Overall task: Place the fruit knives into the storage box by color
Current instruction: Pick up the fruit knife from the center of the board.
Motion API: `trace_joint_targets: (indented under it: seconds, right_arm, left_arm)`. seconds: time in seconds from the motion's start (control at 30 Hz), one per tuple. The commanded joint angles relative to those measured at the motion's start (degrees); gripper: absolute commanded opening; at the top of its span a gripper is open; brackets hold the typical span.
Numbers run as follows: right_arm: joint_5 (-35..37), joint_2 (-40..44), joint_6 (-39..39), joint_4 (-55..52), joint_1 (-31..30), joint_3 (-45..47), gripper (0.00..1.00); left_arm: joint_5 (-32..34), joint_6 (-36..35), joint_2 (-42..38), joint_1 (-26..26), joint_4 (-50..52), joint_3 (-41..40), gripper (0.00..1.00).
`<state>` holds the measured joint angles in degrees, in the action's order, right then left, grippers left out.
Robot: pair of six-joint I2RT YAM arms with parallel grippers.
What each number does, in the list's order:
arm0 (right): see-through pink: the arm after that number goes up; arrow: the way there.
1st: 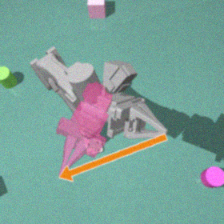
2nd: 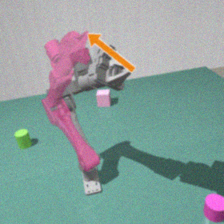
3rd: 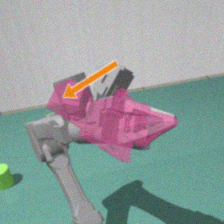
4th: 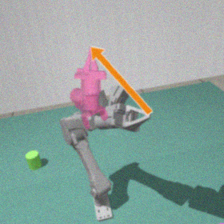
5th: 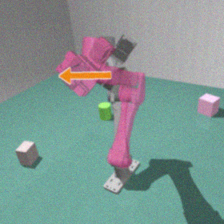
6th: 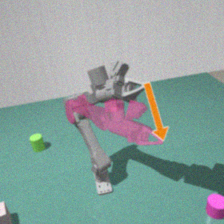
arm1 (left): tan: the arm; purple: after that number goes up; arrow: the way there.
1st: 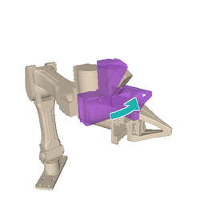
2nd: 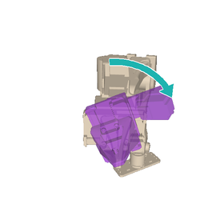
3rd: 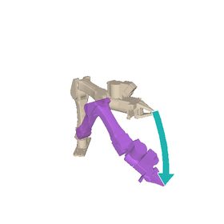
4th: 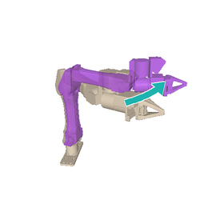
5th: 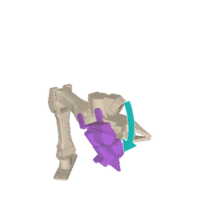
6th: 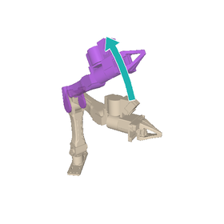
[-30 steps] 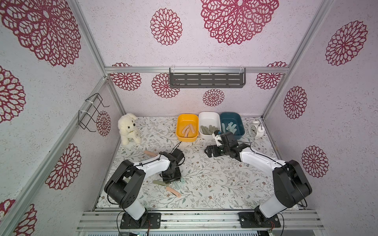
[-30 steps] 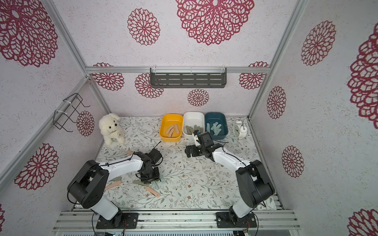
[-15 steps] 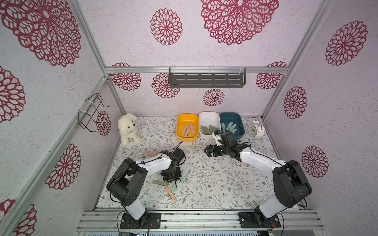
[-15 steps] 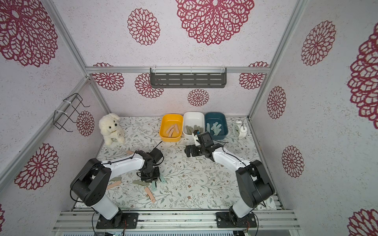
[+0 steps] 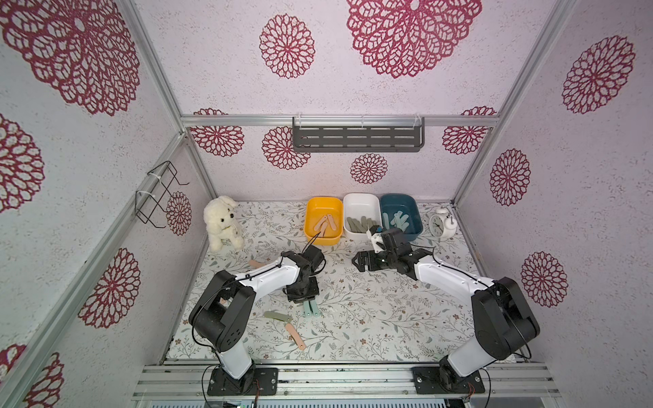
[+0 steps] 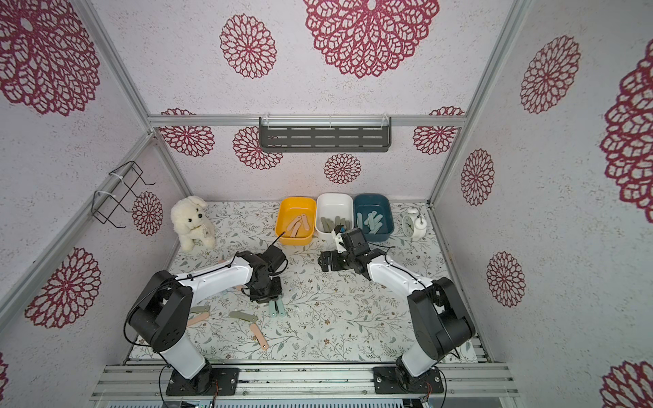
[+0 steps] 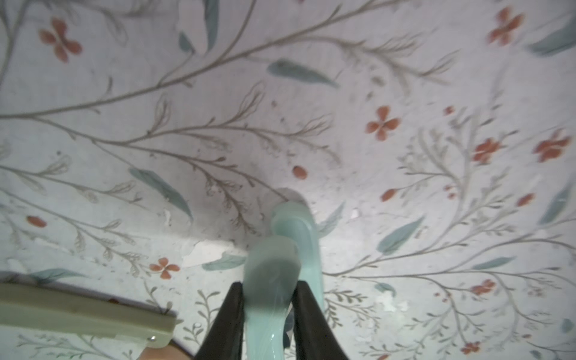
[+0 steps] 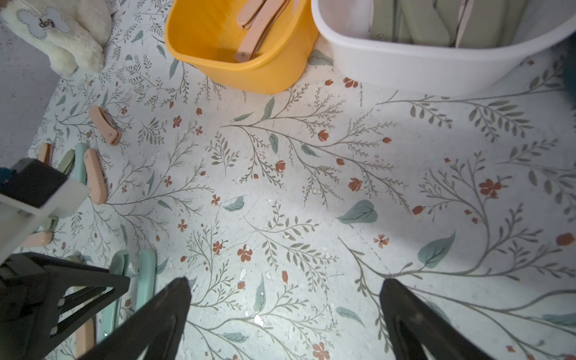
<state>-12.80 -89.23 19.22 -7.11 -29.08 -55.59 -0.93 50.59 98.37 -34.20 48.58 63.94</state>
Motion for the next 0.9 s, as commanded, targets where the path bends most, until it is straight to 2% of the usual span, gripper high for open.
trace_joint_targets:
  seconds: [0.0,0.23,0.33,0.47,0.63,0.73,0.87]
  right_arm:
    - [-2.8,5.4,4.5,4.8,-0.7,4.2,0.99]
    - [-3.9,12.0,17.8,26.8,-5.7,18.2,0.99]
    - [-2.0,12.7,21.6,36.3,-8.8,22.7,0.95]
    - [-1.5,10.4,23.3,46.4,-12.4,24.2,0.82]
    - [-5.1,4.1,23.4,53.5,-13.3,22.2,0.72]
    - [-7.2,0.7,24.4,57.0,-13.5,21.2,0.66]
    - [-9.0,-2.4,26.3,60.3,-13.5,21.4,0.64]
  left_arm:
    - [-0.3,-0.1,0.5,1.1,-1.0,2.7,0.17]
    - [-3.6,3.8,-0.4,2.6,-3.5,7.3,0.17]
    - [-5.5,6.0,-0.7,3.1,-5.4,8.4,0.17]
    - [-8.0,8.4,-0.8,3.3,-7.6,8.6,0.17]
    - [-10.0,9.7,-1.1,3.4,-9.3,8.3,0.17]
    - [-10.7,10.3,-1.6,3.6,-10.0,8.2,0.17]
    - [-11.9,10.8,-2.6,4.2,-11.7,7.3,0.17]
